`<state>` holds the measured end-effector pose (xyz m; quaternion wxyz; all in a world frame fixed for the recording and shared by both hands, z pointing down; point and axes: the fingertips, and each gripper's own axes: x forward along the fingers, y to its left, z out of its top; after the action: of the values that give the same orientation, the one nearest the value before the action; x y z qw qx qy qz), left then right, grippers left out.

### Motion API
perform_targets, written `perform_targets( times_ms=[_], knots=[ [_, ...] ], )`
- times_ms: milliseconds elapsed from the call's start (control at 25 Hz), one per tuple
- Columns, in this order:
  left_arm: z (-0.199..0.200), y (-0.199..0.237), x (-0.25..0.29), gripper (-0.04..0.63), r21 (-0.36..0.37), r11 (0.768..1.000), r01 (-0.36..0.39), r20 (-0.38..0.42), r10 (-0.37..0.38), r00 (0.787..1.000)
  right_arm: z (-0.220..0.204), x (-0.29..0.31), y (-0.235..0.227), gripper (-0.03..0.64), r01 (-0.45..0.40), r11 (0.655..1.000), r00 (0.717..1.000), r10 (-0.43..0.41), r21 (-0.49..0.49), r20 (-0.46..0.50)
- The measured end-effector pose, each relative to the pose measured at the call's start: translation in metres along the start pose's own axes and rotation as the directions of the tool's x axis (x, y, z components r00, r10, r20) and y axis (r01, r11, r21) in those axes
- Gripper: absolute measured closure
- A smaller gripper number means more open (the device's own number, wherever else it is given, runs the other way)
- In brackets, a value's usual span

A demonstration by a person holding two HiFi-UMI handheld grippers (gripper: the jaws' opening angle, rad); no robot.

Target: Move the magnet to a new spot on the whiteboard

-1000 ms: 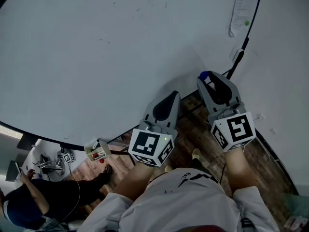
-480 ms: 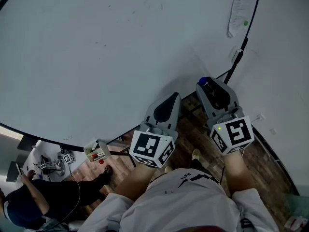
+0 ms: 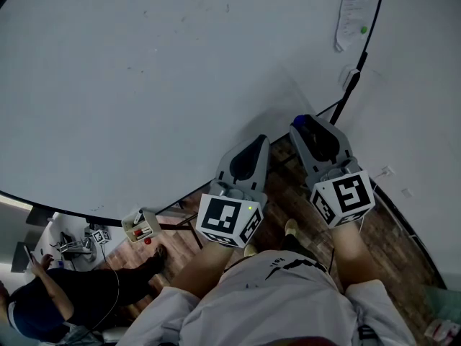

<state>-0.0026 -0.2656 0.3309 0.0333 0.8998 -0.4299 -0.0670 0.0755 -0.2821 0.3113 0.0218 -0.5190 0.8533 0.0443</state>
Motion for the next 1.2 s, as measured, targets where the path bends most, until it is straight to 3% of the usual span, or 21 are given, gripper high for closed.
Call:
perform_targets(
  times_ms=[360, 880, 1200],
  knots=[
    [-0.019, 0.002, 0.027, 0.584, -0.006, 1.000, -0.031, -0.003, 0.031, 1.000, -0.029, 0.022, -0.038, 0.486, 0.003, 0.999, 1.000, -0.003, 0.048, 0.007],
    [-0.058, 0.023, 0.093, 0.584, 0.002, 0.987, -0.163, -0.055, 0.163, 0.985, -0.091, 0.101, -0.100, 0.486, -0.075, 0.993, 0.996, 0.079, 0.088, -0.048],
    [-0.072, 0.040, 0.109, 0.583, -0.001, 0.974, -0.227, -0.080, 0.226, 0.971, -0.112, 0.133, -0.116, 0.486, -0.058, 0.994, 0.996, 0.063, 0.088, -0.060]
  ],
)
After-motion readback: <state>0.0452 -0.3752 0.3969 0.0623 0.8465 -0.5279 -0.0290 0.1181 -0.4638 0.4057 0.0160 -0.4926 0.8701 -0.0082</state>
